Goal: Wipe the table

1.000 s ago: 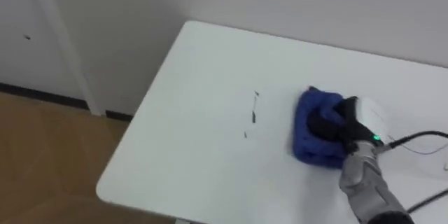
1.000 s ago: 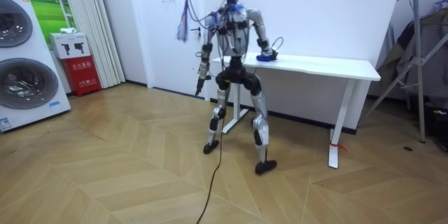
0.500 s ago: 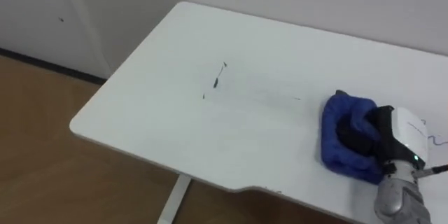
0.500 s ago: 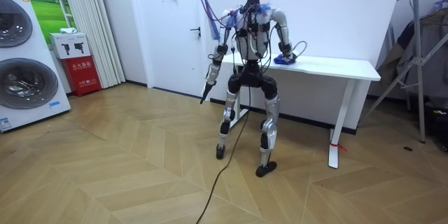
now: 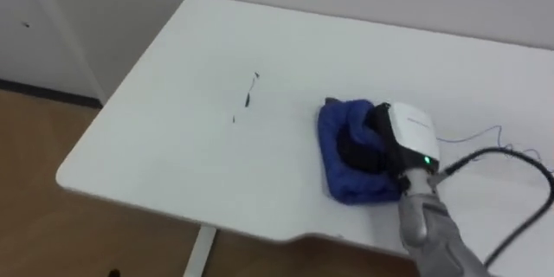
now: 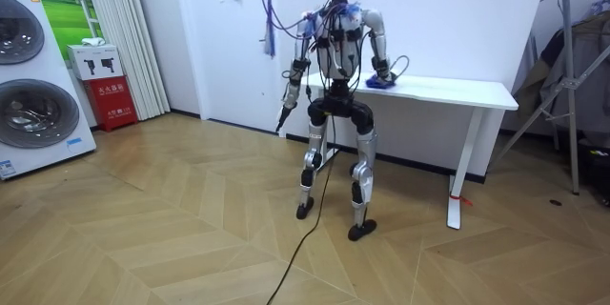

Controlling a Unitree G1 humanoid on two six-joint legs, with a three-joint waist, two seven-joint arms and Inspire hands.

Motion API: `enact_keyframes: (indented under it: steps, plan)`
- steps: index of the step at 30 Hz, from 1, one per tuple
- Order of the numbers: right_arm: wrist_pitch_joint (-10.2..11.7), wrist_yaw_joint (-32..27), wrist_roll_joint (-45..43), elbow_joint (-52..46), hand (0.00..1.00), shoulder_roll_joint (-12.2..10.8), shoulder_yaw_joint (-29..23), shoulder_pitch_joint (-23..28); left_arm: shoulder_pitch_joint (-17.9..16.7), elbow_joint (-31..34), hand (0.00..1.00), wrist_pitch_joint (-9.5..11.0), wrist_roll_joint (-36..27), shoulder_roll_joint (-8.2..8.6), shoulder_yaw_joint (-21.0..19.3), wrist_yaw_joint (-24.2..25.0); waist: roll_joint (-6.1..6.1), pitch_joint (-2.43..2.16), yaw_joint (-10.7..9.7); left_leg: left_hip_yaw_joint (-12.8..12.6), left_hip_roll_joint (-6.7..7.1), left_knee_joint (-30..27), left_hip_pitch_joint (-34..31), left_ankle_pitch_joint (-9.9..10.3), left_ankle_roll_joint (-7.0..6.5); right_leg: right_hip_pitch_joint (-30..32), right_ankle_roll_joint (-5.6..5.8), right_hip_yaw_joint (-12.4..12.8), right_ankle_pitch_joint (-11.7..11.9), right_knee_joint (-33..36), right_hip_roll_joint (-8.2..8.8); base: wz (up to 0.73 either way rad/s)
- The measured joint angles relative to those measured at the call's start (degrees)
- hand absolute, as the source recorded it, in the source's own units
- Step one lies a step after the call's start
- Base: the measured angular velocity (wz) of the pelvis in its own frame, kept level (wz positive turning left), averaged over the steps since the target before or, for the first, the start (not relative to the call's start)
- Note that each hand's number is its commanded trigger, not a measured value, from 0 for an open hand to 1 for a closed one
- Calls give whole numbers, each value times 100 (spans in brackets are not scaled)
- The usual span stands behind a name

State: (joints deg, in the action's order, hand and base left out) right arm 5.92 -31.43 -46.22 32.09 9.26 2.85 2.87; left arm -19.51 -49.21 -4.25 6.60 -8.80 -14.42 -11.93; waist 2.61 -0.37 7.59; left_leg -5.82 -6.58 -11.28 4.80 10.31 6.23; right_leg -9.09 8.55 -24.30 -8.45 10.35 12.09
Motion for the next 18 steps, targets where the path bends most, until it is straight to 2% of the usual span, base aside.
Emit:
enact_keyframes:
  steps: [1,3,5,8,10,11,13,14,15,16,18]
  plan:
    - [51,-165,4,13,100,75,-289,219,-68,-25,0,9,70,-53,-156,-25,43,-13,-29,0,5,2,10,0,0,-23,11,-4,1,-21,2,0]
    - [87,-296,108,110,100,280,-593,376,-169,-26,0,20,117,-141,-221,-40,80,-7,-46,1,10,21,-1,0,0,-20,15,-11,3,-47,2,0]
    - [81,-296,192,236,100,441,-800,373,-254,-26,0,44,126,-164,-229,-39,85,-10,-60,36,13,19,-12,0,0,-29,23,-30,8,-48,2,2]
    - [-96,-165,521,349,100,559,-777,213,-249,-36,0,46,76,-133,-59,-13,51,0,79,59,7,3,-25,0,0,-20,23,-6,8,-21,-2,-4]
    - [-596,267,595,297,100,664,-436,-171,-169,-92,0,40,63,-110,137,13,59,20,189,132,9,48,-20,-4,1,53,-3,51,7,101,-8,-15]
    - [-711,394,597,296,100,724,-316,-293,-137,-145,0,39,63,-98,167,17,66,23,279,132,9,59,-28,-1,9,89,-25,92,9,152,-8,-33]
    - [-1076,891,629,316,100,837,165,-1015,-86,-185,0,-14,64,-64,250,35,84,53,557,206,13,70,-76,-25,2,273,-105,200,45,242,-45,-32]
    - [-1100,956,680,367,100,835,288,-1240,-87,-186,0,-29,60,-65,279,36,87,58,603,237,15,65,-103,-42,-8,302,-116,211,52,242,-57,0]
    - [-1069,1045,778,609,100,834,497,-1754,-82,-161,0,-80,69,-65,324,47,127,80,657,319,25,56,-180,-90,-27,329,-121,170,55,238,-62,28]
    - [-1030,1114,851,1004,100,844,516,-2248,-32,-136,0,-119,106,-79,346,107,170,108,711,429,44,19,-289,-115,-29,382,-122,107,56,217,-63,44]
    - [-1043,1155,1176,1431,100,850,471,-2881,-12,-141,0,-179,169,-124,346,187,210,126,834,655,77,-98,-513,-122,-29,429,-130,8,61,143,-94,59]
